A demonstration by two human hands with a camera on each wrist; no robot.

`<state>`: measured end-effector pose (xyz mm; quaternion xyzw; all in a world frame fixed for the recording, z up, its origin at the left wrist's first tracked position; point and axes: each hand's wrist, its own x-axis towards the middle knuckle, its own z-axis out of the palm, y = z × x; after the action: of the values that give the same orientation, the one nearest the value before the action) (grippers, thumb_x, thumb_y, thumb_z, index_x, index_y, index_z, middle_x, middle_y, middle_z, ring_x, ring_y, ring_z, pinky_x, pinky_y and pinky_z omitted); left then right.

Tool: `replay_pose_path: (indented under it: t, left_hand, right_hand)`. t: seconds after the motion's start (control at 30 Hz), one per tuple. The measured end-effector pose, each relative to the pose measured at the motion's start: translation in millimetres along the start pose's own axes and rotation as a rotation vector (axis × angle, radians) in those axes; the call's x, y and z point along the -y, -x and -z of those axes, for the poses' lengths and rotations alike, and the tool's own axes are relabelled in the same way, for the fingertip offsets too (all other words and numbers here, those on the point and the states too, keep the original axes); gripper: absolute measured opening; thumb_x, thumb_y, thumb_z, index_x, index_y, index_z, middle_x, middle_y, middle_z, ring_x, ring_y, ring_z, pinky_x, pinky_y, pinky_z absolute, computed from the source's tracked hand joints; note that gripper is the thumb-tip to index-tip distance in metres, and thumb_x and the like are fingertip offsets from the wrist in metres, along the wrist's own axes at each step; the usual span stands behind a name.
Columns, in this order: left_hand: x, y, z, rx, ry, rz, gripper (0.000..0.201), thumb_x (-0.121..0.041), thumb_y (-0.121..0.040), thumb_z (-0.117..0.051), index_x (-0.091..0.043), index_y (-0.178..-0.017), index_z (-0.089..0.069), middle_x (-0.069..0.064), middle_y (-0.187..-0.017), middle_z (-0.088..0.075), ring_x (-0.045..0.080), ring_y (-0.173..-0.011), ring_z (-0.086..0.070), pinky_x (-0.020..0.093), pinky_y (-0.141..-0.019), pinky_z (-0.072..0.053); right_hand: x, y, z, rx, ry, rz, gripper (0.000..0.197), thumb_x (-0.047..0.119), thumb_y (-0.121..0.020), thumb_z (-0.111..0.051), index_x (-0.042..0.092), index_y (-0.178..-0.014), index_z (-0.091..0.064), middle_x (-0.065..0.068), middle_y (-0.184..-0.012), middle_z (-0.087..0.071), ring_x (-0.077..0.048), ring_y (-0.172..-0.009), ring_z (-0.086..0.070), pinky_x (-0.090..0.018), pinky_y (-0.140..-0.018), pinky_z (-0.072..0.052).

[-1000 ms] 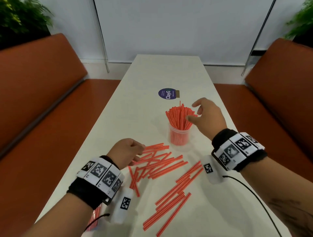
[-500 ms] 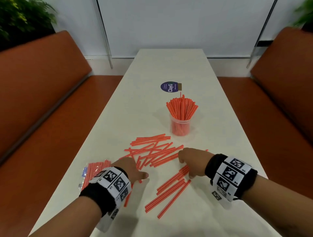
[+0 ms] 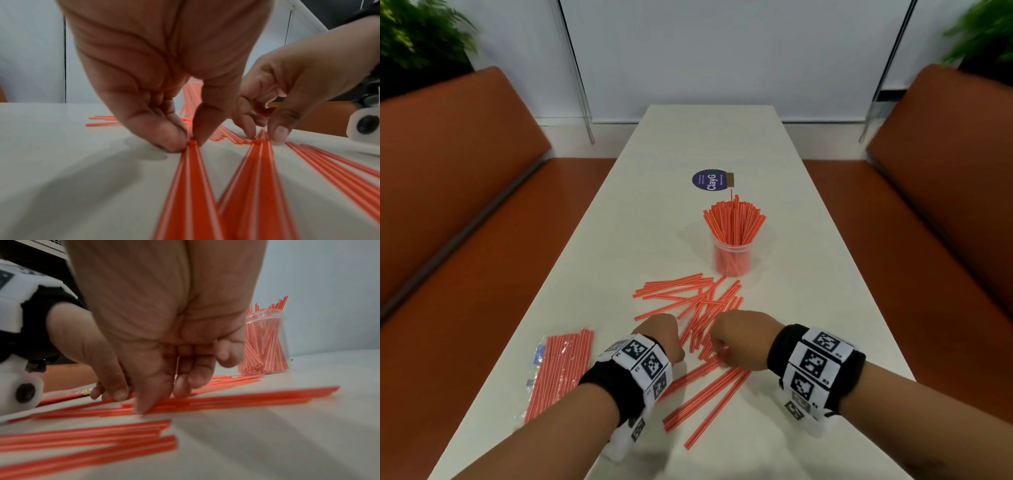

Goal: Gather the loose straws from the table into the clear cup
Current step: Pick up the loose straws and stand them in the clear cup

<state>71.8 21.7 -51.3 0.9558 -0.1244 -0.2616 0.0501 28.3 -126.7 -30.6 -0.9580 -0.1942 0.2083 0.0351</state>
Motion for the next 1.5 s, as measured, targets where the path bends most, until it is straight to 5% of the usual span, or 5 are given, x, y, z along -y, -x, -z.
replay_pose_path:
  t: [0.27, 0.6, 1.1, 1.3, 1.5]
  left_hand:
    - [-6, 2, 8, -0.122, 0.004, -0.031, 0.048, -0.041, -0.082, -0.063, -0.011, -0.117, -0.051, 0.004, -0.117, -0.06, 0.02, -0.104, -0.059, 0.027, -0.079, -0.046]
    - [-6, -4, 2, -0.122, 0.067, -0.003, 0.038, -0.032, -0.086, -0.056, -0.006, -0.113, -0.052, 0.009, -0.112, -0.062, 0.024, -0.101, -0.061, 0.03, -0.079, -0.048]
    - [26, 5, 32, -0.404, 0.768, 0.012, 0.009, -0.014, -0.09, -0.048, -0.015, -0.098, -0.054, 0.01, -0.112, -0.062, 0.024, -0.094, -0.057, 0.034, -0.09, -0.047]
    - [25, 21, 41, -0.535, 1.157, 0.007, 0.027, -0.01, -0.089, -0.052, -0.009, -0.117, -0.051, 0.003, -0.107, -0.052, 0.024, -0.112, -0.052, 0.033, -0.094, -0.041]
    - [-14, 27, 31, -0.069, 1.451, -0.085, 0.066, -0.043, -0.088, -0.053, -0.005, -0.139, -0.033, 0.008, -0.122, -0.056, 0.023, -0.11, -0.055, 0.035, -0.089, -0.046]
  right_hand:
    - [7, 15, -13, 0.032, 0.074, 0.132, 0.074, 0.039, -0.065, -0.079, 0.015, -0.128, -0.046, -0.004, -0.128, -0.048, -0.024, -0.114, -0.045, -0.038, -0.095, -0.041]
    - [8, 10, -23, -0.018, -0.104, 0.084, 0.02, 0.009, -0.086, -0.06, 0.007, -0.105, -0.064, -0.007, -0.113, -0.063, -0.022, -0.105, -0.054, -0.029, -0.085, -0.037]
    - [15, 19, -34, 0.039, 0.066, 0.029, 0.036, -0.007, -0.088, -0.037, -0.002, -0.123, -0.042, -0.021, -0.121, -0.045, -0.031, -0.098, -0.045, -0.033, -0.074, -0.03]
    - [-10, 7, -3, -0.075, -0.418, -0.156, 0.018, 0.005, -0.096, -0.033, 0.014, -0.083, -0.04, 0.003, -0.076, -0.04, -0.009, -0.065, -0.036, -0.023, -0.063, -0.035]
    - [3, -13, 36, -0.271, -0.648, -0.133, 0.013, 0.015, -0.097, -0.039, 0.011, -0.087, -0.046, -0.002, -0.076, -0.049, -0.016, -0.068, -0.048, -0.027, -0.063, -0.044]
